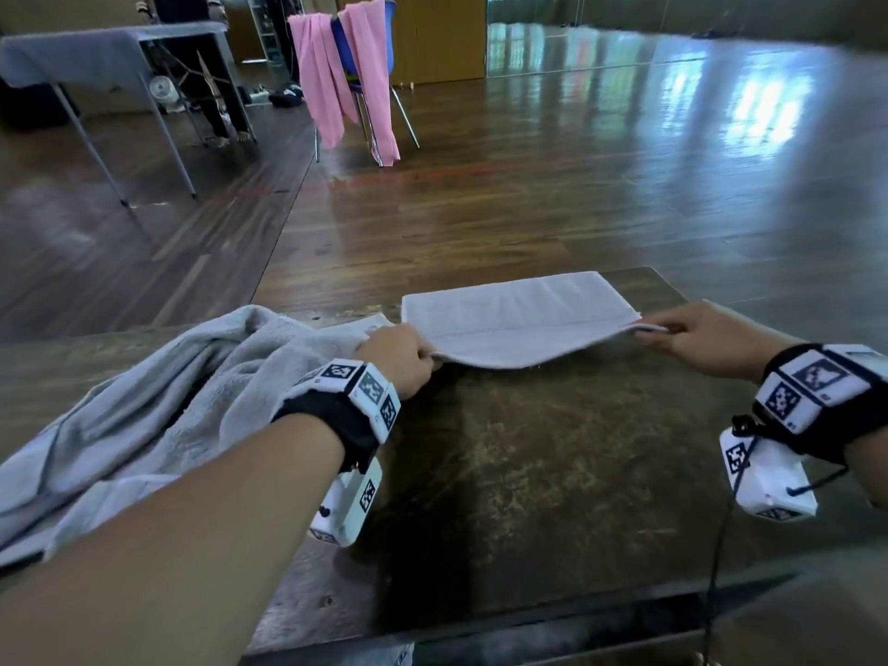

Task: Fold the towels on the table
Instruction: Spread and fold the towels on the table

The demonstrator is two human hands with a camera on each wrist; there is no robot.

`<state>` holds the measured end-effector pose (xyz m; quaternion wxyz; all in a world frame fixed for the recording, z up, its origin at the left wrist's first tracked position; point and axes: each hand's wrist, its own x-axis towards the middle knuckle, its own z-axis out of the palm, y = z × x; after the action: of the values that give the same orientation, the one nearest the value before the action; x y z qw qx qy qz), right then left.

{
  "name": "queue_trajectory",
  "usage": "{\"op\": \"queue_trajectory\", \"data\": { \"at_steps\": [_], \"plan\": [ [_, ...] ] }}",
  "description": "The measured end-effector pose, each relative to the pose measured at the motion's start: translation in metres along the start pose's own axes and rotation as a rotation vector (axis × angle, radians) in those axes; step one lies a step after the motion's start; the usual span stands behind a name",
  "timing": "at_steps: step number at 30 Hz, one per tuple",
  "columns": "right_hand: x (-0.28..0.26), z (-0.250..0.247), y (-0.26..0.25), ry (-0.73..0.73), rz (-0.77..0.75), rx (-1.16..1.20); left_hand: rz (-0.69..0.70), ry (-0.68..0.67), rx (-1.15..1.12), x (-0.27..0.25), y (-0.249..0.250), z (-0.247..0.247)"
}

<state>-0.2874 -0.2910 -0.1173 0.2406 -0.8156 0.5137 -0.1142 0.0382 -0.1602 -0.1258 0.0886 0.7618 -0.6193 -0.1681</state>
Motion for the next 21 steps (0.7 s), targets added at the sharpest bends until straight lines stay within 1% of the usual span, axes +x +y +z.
{"op": "queue_trajectory", "data": {
  "at_steps": [4,6,8,10,12,14,16,18,19,20,21],
  "plan": [
    [-0.031,-0.011,-0.002,0.216,-0.059,0.158,0.034,0.26,-0.046,-0.018,0.014,-0.012],
    [-0.051,-0.015,-0.009,0.277,-0.101,0.264,0.031,0.364,-0.131,-0.03,0.022,-0.02],
    [-0.074,-0.018,-0.016,0.322,-0.127,0.324,0.02,0.447,-0.221,-0.045,0.029,-0.028],
    [-0.098,-0.021,-0.019,0.377,-0.163,0.344,0.025,0.495,-0.307,-0.063,0.036,-0.035],
    [-0.122,-0.024,-0.017,0.415,-0.188,0.349,0.041,0.471,-0.399,-0.085,0.041,-0.038],
    [-0.144,-0.028,-0.015,0.41,-0.209,0.33,0.043,0.446,-0.419,-0.107,0.045,-0.039],
    [-0.163,-0.028,-0.011,0.4,-0.218,0.289,0.057,0.437,-0.332,-0.129,0.049,-0.038],
    [-0.178,-0.027,-0.008,0.391,-0.234,0.258,0.089,0.384,-0.224,-0.147,0.052,-0.036],
    [-0.184,-0.026,-0.006,0.371,-0.239,0.257,0.08,0.317,-0.199,-0.153,0.05,-0.033],
    [-0.189,-0.024,-0.006,0.34,-0.238,0.263,0.049,0.216,-0.211,-0.158,0.047,-0.03],
    [-0.194,-0.024,-0.007,0.305,-0.23,0.273,0.004,0.085,-0.25,-0.163,0.044,-0.026]
  ]
}}
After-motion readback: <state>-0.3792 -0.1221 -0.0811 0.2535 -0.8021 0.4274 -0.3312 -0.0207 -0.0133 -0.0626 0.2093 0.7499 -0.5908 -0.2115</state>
